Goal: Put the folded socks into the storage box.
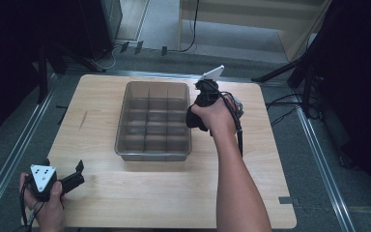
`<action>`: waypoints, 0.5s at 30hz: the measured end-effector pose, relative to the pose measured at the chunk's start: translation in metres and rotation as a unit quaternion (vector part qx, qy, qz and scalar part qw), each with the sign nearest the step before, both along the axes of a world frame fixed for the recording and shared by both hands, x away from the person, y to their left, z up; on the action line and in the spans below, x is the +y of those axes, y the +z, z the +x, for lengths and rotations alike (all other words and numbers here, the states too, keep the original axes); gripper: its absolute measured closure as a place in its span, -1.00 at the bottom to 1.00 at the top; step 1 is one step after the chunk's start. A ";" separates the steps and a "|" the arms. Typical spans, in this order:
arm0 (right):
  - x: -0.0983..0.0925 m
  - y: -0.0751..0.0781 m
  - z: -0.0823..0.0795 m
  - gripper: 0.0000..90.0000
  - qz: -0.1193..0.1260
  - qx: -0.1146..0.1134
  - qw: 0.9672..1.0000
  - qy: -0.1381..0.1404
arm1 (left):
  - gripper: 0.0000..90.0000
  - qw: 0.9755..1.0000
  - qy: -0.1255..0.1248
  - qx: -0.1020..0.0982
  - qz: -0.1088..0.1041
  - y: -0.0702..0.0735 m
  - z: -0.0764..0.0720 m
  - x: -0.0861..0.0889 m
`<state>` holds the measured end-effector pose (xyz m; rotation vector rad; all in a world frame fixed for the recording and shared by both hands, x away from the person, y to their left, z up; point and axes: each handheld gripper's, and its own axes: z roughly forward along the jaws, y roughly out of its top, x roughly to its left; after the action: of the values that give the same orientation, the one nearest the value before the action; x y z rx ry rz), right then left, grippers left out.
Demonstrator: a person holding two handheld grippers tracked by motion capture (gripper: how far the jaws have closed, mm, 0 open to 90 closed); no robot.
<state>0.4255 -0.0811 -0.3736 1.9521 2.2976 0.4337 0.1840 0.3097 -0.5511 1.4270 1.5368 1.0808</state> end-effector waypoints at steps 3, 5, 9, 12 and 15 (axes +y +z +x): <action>0.011 0.000 0.001 0.67 0.005 0.001 1.000 0.008 | -1.00 1.000 0.000 0.000 0.000 0.000 0.000 0.000; 0.021 -0.001 0.002 0.67 0.010 0.002 1.000 0.013 | -1.00 1.000 0.002 0.001 -0.001 0.000 0.000 0.000; 0.032 -0.005 0.003 0.67 0.019 0.005 1.000 0.019 | -1.00 1.000 0.004 0.003 0.001 0.000 0.000 0.000; 0.039 -0.009 0.004 0.67 0.024 0.009 0.999 0.025 | -1.00 1.000 0.005 0.002 0.001 0.000 0.000 0.000; 0.043 -0.011 0.004 0.67 0.038 0.012 0.999 0.027 | -1.00 1.000 0.004 0.002 0.000 0.000 0.000 0.000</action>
<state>0.4300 -0.0377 -0.3850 1.9419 2.3877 0.5146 0.1844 0.3096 -0.5510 1.4242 1.5469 1.0829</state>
